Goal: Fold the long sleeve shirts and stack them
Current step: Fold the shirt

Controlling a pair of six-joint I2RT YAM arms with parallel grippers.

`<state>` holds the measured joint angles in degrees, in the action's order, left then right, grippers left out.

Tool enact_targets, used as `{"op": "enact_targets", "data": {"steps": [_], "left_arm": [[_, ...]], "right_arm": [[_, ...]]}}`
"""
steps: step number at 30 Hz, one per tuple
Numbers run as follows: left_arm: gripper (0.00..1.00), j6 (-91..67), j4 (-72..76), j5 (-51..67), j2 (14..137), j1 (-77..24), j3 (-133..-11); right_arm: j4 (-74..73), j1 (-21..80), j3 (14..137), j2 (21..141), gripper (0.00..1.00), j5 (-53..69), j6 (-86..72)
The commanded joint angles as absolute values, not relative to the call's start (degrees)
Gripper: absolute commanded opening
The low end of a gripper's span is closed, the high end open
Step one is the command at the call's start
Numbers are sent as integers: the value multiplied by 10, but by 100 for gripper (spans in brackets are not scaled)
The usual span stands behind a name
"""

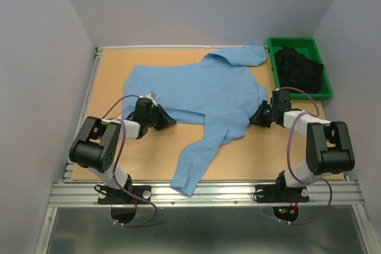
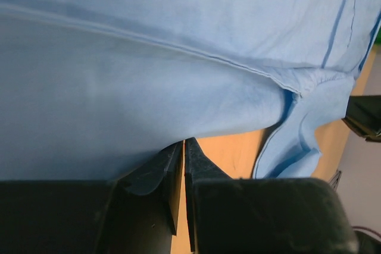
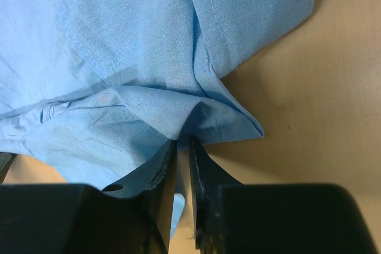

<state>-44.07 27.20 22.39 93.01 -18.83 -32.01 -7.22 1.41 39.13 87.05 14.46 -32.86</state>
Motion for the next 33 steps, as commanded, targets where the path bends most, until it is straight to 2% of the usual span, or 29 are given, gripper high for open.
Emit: {"op": "enact_targets", "data": {"steps": [1,15,22,28,33], "left_arm": [[18,-447,217,188,883,-145,-280],[18,-444,91,146,671,-68,-292],[18,-447,91,154,738,-61,-317],[18,-462,35,80,781,-26,-314],[18,-483,11,34,768,20,-293]], "right_arm": [[-91,8,376,892,21,79,-323],[-120,8,393,876,21,68,-315],[-125,9,405,876,21,69,-316],[-130,8,402,878,21,56,-316],[-139,8,399,879,21,35,-318]]}}
